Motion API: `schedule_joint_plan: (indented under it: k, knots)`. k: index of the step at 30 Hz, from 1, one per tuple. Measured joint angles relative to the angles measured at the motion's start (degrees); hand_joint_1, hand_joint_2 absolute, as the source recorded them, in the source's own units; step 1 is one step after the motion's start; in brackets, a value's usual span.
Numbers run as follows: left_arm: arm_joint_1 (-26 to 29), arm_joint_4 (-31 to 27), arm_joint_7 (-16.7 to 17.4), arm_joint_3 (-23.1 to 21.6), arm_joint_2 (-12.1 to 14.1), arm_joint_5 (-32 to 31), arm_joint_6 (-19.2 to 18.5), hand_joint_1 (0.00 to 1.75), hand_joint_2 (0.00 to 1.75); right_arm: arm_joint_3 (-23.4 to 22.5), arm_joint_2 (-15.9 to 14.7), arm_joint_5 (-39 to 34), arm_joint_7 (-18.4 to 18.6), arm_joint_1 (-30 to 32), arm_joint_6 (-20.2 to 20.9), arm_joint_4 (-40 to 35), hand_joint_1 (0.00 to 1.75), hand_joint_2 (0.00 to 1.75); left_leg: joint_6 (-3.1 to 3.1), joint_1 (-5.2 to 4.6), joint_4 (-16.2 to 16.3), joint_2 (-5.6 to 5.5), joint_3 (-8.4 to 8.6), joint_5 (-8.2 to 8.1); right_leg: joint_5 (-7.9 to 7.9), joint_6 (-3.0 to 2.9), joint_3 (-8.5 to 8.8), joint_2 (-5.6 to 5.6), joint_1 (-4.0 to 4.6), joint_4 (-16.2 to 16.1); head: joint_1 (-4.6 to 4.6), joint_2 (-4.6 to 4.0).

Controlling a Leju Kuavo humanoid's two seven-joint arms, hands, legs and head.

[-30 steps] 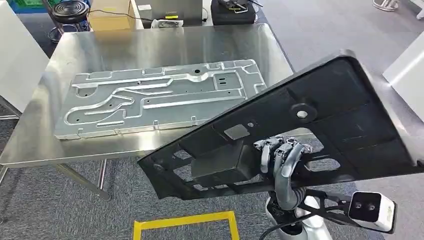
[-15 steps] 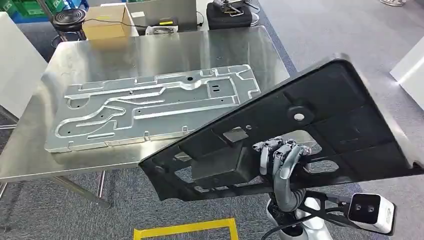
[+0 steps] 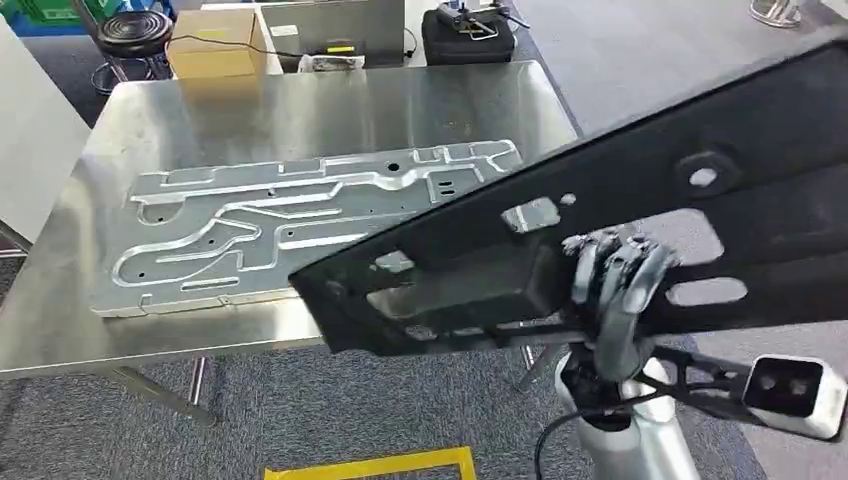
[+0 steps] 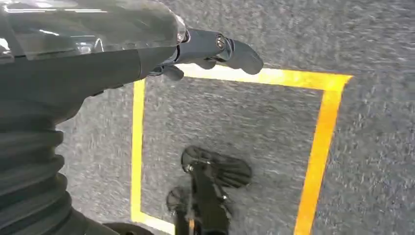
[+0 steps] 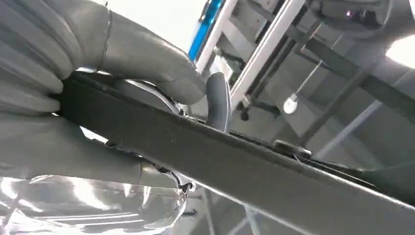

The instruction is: Take the parts from the cabinet and place them on the table.

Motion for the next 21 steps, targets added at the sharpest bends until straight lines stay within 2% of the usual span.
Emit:
schedule_joint_plan:
  k: [1, 2, 3, 5, 6, 7, 10, 11, 12, 13, 15, 16, 17, 18, 19, 21]
  knots:
    - [0.0, 0.0, -0.28, 0.02, 0.0, 0.26, -0.02, 0.0, 1.75, -1.25, 0.0, 0.59, 0.18, -0.65, -0.44, 1.25, 1.75, 1.75, 0.15, 0.0, 0.02, -0.02, 0.07, -0.14, -0.63, 0.14, -2.49, 0.0, -0.02, 3.69, 0.0, 0.0]
    - [0.09, 0.0, -0.5, 0.07, 0.0, 0.35, -0.04, 0.0, 1.75, -2.65, -0.02, 1.63, 0.37, -1.48, -1.5, 3.06, 1.75, 1.75, 0.12, 0.0, 0.03, -0.08, 0.26, -0.27, 0.36, 0.19, -3.72, -0.01, -0.1, 4.54, 0.0, 0.0]
    - [0.14, 0.0, -0.59, 0.09, -0.04, 0.37, -0.07, 0.0, 1.75, -3.91, -0.09, 2.45, 0.52, -2.57, -2.58, 4.68, 1.75, 1.75, 0.1, 0.0, 0.05, -0.17, 0.51, -0.45, 2.77, 0.14, -3.4, -0.01, -0.19, 2.52, 0.0, 0.0]
    - [0.08, 0.0, -0.79, 0.11, -0.2, 0.37, -0.13, 0.0, 1.75, -6.05, -0.26, 4.79, 0.57, -5.09, -5.25, 7.28, 1.75, 1.75, -0.03, -0.03, 0.16, -0.31, 1.1, -0.87, 8.88, -0.26, -0.19, 0.0, -0.18, -6.36, 0.0, 0.0]
    - [0.13, 0.0, -0.94, 0.11, -0.2, 0.35, -0.26, 0.0, 1.75, -6.88, -0.57, 6.3, 0.55, -7.18, -6.91, 9.05, 1.75, 1.75, -0.29, -0.06, 0.15, -0.35, 1.39, -1.12, 11.47, -0.71, 1.71, 0.01, -0.1, -11.33, 0.02, 0.0]
    - [0.06, 0.0, -1.11, 0.09, -0.24, 0.35, -0.5, 0.0, 1.75, -7.79, -0.83, 9.07, 0.59, -9.99, -9.47, 12.87, 1.75, 1.75, -0.65, -0.47, 0.35, -0.26, 1.28, -1.36, 10.64, -0.92, 2.49, -0.01, 0.34, -12.69, 0.02, 0.0]
    - [-0.17, 0.0, -1.66, 0.09, -0.24, 0.26, -1.03, 0.0, 1.75, -10.07, -1.99, 15.7, 1.99, -17.96, -16.75, 22.3, 1.75, 1.75, -1.45, -0.31, 0.06, -0.18, 0.98, -1.2, 10.62, -1.43, 1.97, 0.12, 0.47, -13.2, 0.0, 0.0]
    - [-0.24, 0.0, -1.77, 0.09, -0.24, 0.26, -1.12, 0.0, 1.75, -10.44, -2.32, 16.77, 2.3, -19.86, -17.95, 24.83, 1.75, 1.75, -1.77, -0.54, 0.03, -0.2, 1.11, -1.32, 10.81, -1.76, 2.18, 0.07, 0.07, -13.74, 0.0, 0.0]
    - [-0.17, 0.0, -1.89, 0.09, -0.24, 0.17, -1.2, 0.0, 1.75, -10.89, -2.57, 17.77, 2.51, -21.33, -19.0, 27.02, 1.75, 1.75, -1.98, -0.29, 0.77, -0.21, 0.85, -1.84, 10.97, -1.97, 2.66, -0.18, -0.21, -14.19, 0.02, 0.0]
    - [-0.1, 0.02, -1.97, 0.09, -0.26, 0.07, -1.33, 0.0, 1.75, -11.21, -2.75, 18.98, 2.77, -22.88, -20.34, 28.77, 1.75, 1.75, -2.16, -0.36, 3.39, -0.15, -0.27, -3.45, 10.88, -2.43, 2.78, -0.26, -0.21, -14.3, 0.0, 0.0]
    - [-0.06, 0.02, -1.99, 0.09, -0.24, -0.09, -1.62, 0.0, 1.75, -10.84, -2.78, 23.91, 4.08, -26.87, -24.36, 33.68, 1.75, 1.75, -2.56, -0.18, 12.72, -0.14, -5.01, -7.67, 10.79, -2.65, 2.76, -0.26, -0.05, -14.24, 0.0, 0.0]
    - [-0.1, 0.02, -2.01, 0.09, -0.22, -0.13, -1.73, 0.0, 1.75, -10.18, -2.78, 27.2, 4.64, -29.54, -26.87, 37.28, 1.75, 1.75, -2.7, -0.17, 17.36, -0.14, -7.6, -9.07, 10.74, -2.72, 2.75, -0.15, 0.02, -14.17, 0.0, 0.0]
    - [-0.14, 0.02, -2.01, 0.09, -0.22, -0.15, -1.79, 0.0, 1.75, -9.24, -2.84, 30.39, 4.92, -32.02, -28.94, 41.43, 1.75, 1.75, -2.74, -0.13, 19.44, -0.14, -9.2, -8.77, 10.68, -2.79, 2.8, -0.02, 0.06, -14.11, 0.0, 0.0]
    - [-0.17, 0.02, -2.01, 0.09, -0.22, -0.15, -1.79, 0.0, 1.75, -8.49, -2.84, 32.03, 4.96, -33.74, -30.08, 44.2, 1.75, 1.75, -2.7, -0.11, 18.16, -0.14, -9.12, -7.11, 10.58, -2.78, 2.93, 0.04, 0.12, -14.06, 0.0, 0.0]
    - [-0.19, 0.02, -2.05, 0.09, -0.22, -0.15, -1.84, 0.0, 1.75, -7.79, -2.84, 33.45, 5.05, -35.26, -30.89, 46.47, 1.75, 1.75, -2.57, -0.11, 14.16, -0.13, -7.7, -4.27, 10.39, -2.69, 3.14, 0.01, 0.19, -13.97, 0.0, 0.0]
    - [-0.17, 0.02, -2.16, 0.09, -0.15, -0.18, -1.97, 0.0, 1.75, -5.34, -2.45, 39.38, 6.39, -39.43, -33.86, 52.11, 1.75, 1.75, -2.06, -0.13, 3.48, -0.07, -3.25, 1.54, 9.94, -2.53, 3.44, -0.04, 0.25, -13.65, 0.0, 0.0]
